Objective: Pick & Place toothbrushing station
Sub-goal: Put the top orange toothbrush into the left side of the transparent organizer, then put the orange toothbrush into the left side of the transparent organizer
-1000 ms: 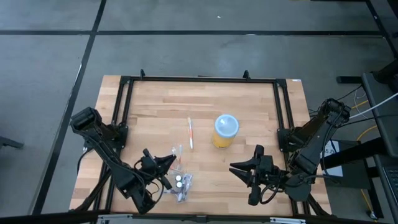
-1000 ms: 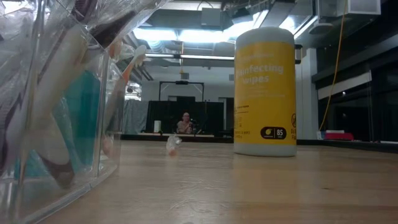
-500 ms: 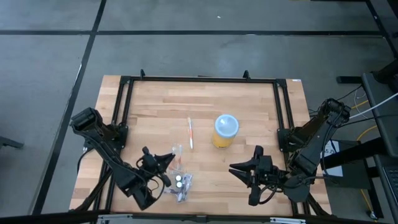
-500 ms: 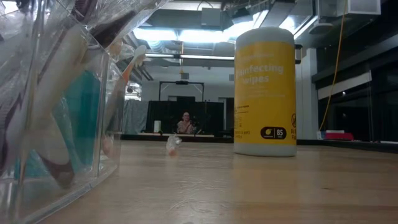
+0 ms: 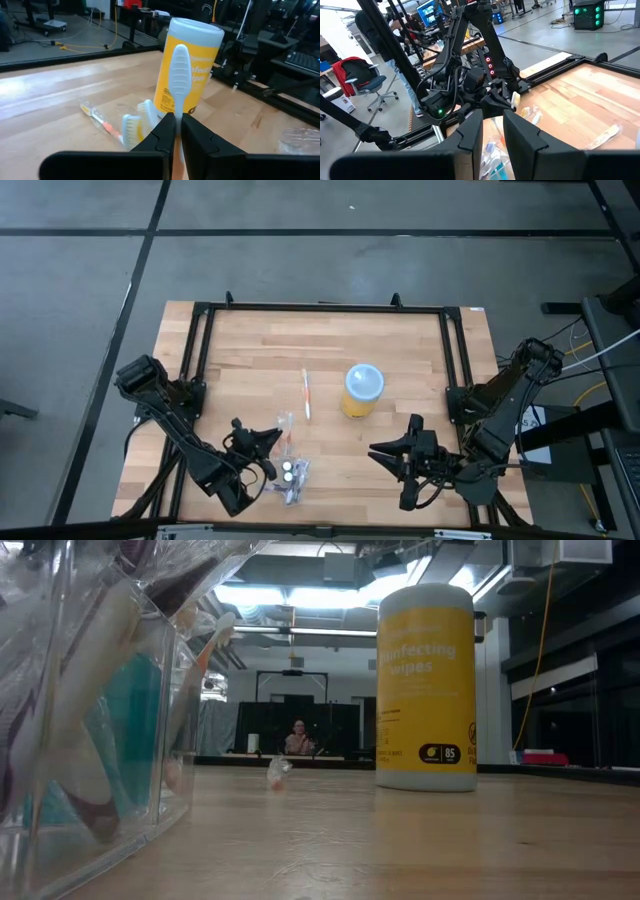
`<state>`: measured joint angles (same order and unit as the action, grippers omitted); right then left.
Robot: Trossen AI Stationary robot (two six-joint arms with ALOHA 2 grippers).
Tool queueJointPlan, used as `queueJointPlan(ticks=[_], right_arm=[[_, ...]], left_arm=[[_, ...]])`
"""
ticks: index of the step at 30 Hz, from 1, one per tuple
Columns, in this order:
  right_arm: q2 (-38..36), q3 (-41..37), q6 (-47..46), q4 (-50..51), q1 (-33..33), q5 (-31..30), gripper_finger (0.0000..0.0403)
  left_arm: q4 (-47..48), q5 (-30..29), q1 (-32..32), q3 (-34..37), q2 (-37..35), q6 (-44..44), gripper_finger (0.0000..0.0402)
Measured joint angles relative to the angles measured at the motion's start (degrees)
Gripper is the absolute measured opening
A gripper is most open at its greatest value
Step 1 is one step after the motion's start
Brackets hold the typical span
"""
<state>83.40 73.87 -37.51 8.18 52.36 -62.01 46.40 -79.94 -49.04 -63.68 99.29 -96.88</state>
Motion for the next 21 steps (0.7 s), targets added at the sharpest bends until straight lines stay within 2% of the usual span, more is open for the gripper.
queueJointPlan(ticks=[4, 11, 15, 21], right_arm=[[0.0, 0.0, -0.09, 0.06, 0.0, 0.14, 0.0079], [0.0, 0.0, -0.2, 0.24, 0.0, 0.17, 0.0079], [0.0, 0.0, -0.2, 0.31, 0.0, 0.52, 0.0079], [0.02, 0.0, -0.19, 0.47, 0.0, 1.54, 0.0079]], left_arm=[[-0.43, 0.06, -0.04, -0.01, 0.08, -0.5, 0.0037], [-0.58, 0.07, -0.06, 0.0, 0.02, -4.61, 0.0105], [-2.66, -0.05, -0.47, -0.02, 0.02, -3.78, 0.014], [0.37, -3.12, -0.66, -2.98, -0.52, -3.33, 0.0159]])
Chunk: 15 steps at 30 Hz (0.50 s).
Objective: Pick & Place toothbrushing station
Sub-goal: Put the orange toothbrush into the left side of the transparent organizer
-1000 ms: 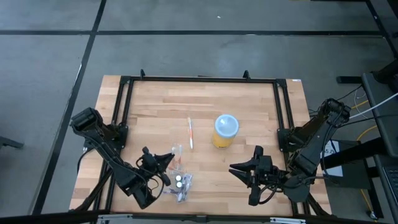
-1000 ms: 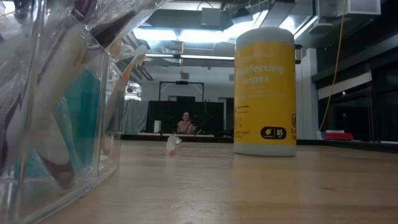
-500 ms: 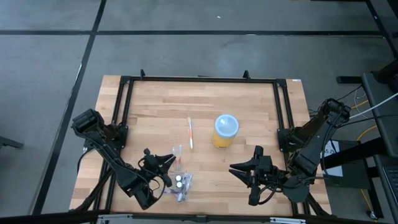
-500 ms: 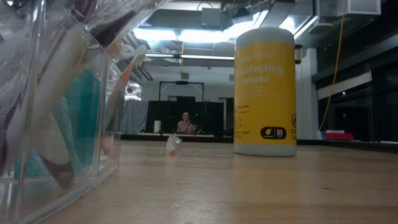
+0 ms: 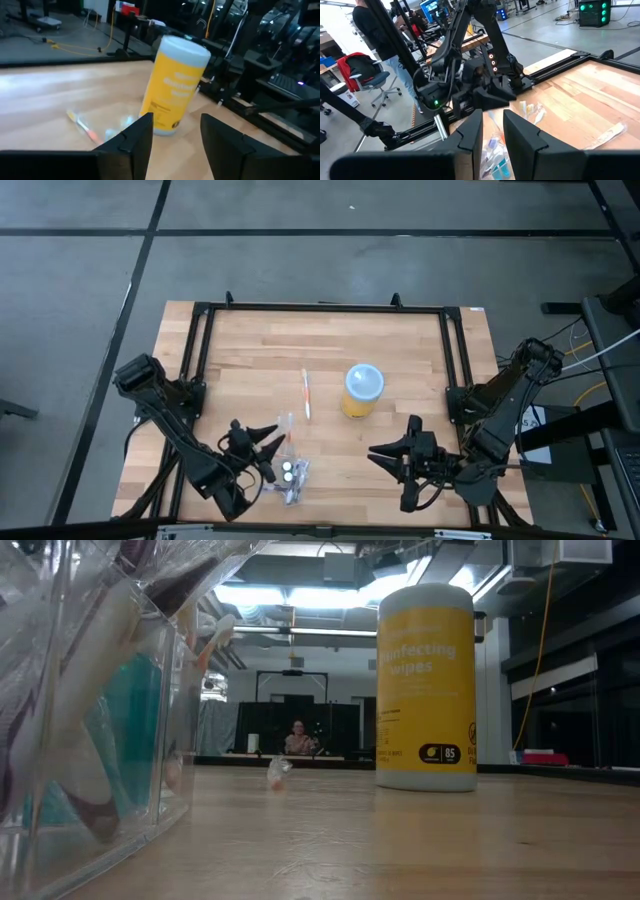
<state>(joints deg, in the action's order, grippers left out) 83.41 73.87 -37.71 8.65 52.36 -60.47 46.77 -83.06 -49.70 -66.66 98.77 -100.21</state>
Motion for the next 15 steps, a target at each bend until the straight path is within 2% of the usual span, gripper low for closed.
queueJointPlan(ticks=[3, 9, 12, 15], right_arm=[[0.31, 0.0, -0.01, 0.03, -0.02, 0.05, 0.0079], [0.97, 0.02, -0.03, 0.44, 0.0, -0.21, 0.0079], [0.94, 0.02, 0.15, 0.45, 0.08, -1.86, 0.0079], [0.87, 0.02, 0.74, 0.34, 0.87, -4.7, 0.0079]], left_arm=[[5.37, 1.59, 1.54, -3.32, -2.1, 2.8, 0.0155], [12.66, 9.02, 7.81, -10.63, -10.0, 19.98, 0.0139], [16.62, 19.03, 15.32, -14.18, -15.66, 23.84, 0.0131], [19.6, 35.48, 26.72, -15.64, -20.74, 23.49, 0.0124]])
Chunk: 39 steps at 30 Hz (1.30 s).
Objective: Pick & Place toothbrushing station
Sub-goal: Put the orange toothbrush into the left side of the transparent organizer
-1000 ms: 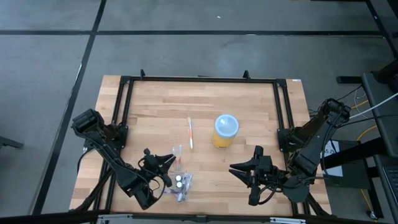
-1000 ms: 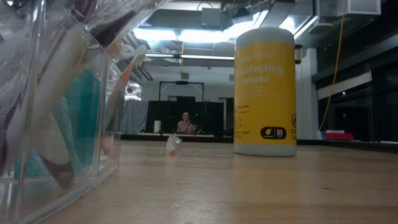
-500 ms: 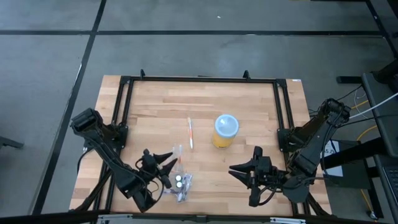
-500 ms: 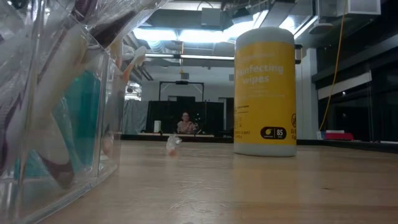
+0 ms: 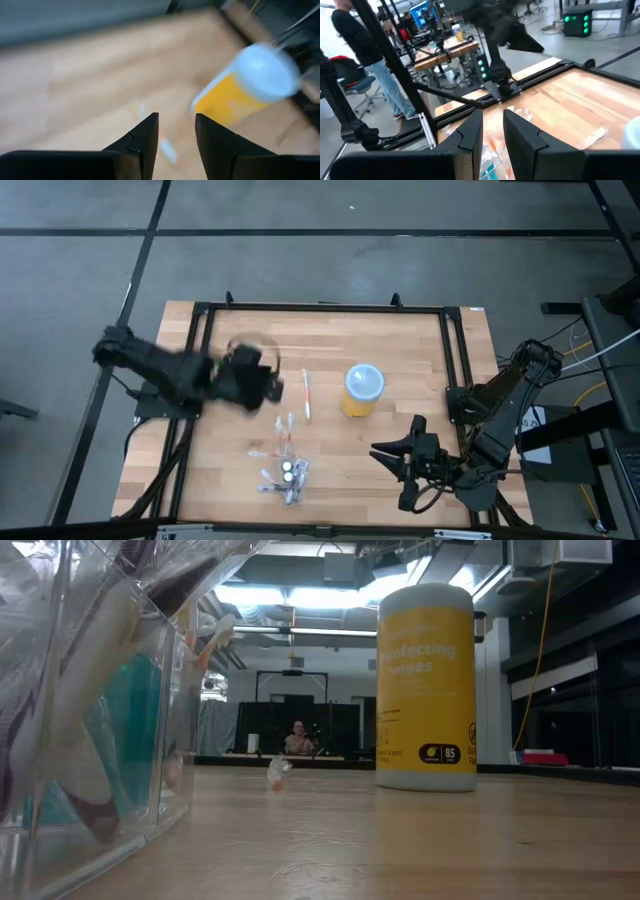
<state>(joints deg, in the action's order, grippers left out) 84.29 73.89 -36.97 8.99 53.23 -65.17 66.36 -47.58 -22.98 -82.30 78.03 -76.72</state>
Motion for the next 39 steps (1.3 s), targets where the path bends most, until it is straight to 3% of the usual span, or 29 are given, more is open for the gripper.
queueJointPlan(ticks=[3, 5, 8, 14, 19, 26, 39], right_arm=[[-0.06, 0.0, 0.11, -0.14, 0.83, -2.02, 0.0079], [-0.06, 0.0, 0.13, -0.14, 1.39, -3.54, 0.0079], [-0.08, 0.0, 0.42, -0.23, 2.26, -6.05, 0.0079], [-0.08, 0.0, 2.03, -1.21, 3.68, -9.43, 0.0079], [-0.09, 0.0, 3.52, -3.79, 4.26, -9.44, 0.0079], [-0.11, 0.0, 8.08, -8.03, 4.77, -10.69, 0.0079], [-0.13, 0.0, 9.15, -8.33, 4.81, -10.95, 0.0079]], left_arm=[[0.7, 21.61, 14.88, 0.43, -2.38, 6.11, 0.012], [0.76, 32.45, 23.42, 1.05, -2.07, 12.71, 0.0122], [0.3, 41.39, 32.0, 1.16, 0.79, 21.85, 0.0128], [-6.49, 52.06, 41.97, 1.16, 10.95, 33.71, 0.0147], [-14.52, 60.02, 47.22, 1.14, 19.13, 34.47, 0.0165], [-14.0, 67.44, 49.38, 1.14, 28.59, 33.59, 0.0173], [-18.02, 67.76, 51.73, 1.14, 32.73, 30.34, 0.0173]])
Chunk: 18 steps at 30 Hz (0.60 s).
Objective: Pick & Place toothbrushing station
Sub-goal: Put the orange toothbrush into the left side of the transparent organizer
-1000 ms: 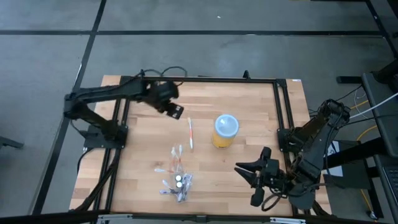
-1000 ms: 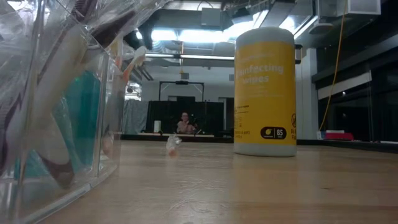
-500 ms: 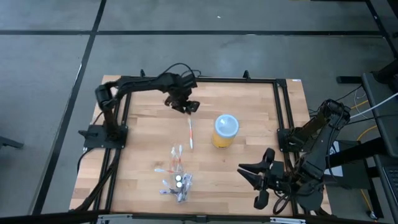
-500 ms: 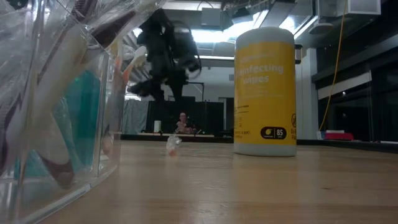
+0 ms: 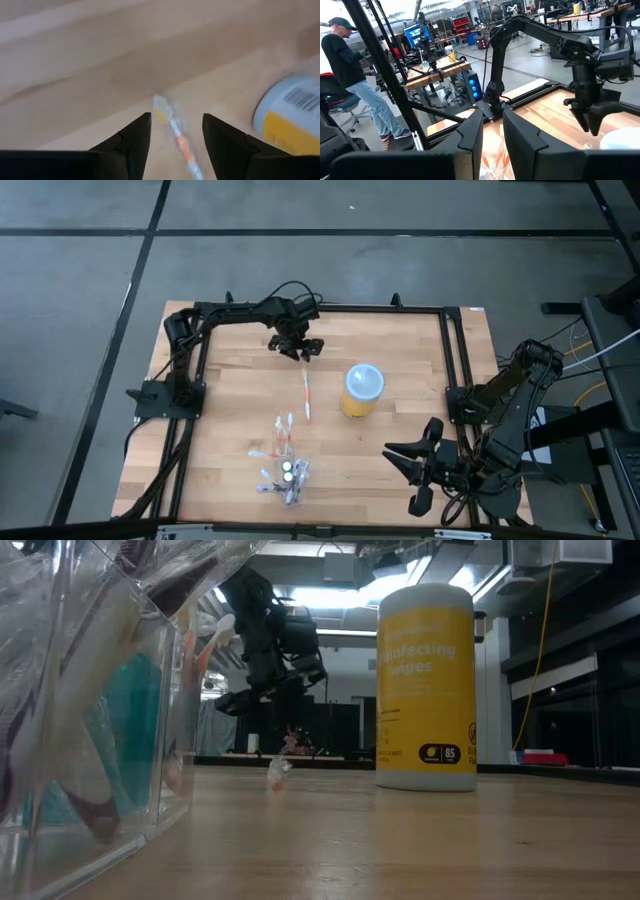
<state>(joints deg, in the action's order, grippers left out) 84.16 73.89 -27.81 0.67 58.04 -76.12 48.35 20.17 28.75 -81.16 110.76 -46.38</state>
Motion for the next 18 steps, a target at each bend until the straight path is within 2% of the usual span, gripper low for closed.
queueJointPlan(ticks=[4, 12, 18], right_arm=[[0.0, 0.0, -0.02, 0.02, 0.0, 0.0, 0.0079], [0.0, 0.0, -0.02, 0.06, 0.0, 0.46, 0.0079], [-0.02, 0.0, -0.05, 0.09, 0.37, 0.47, 0.0079]], left_arm=[[-1.06, -0.03, 0.79, 0.0, 0.04, -2.18, 0.0173], [0.23, 8.04, 1.79, -0.81, 3.4, -1.87, 0.0173], [0.35, 8.34, 2.06, -2.61, 4.89, -2.47, 0.0173]])
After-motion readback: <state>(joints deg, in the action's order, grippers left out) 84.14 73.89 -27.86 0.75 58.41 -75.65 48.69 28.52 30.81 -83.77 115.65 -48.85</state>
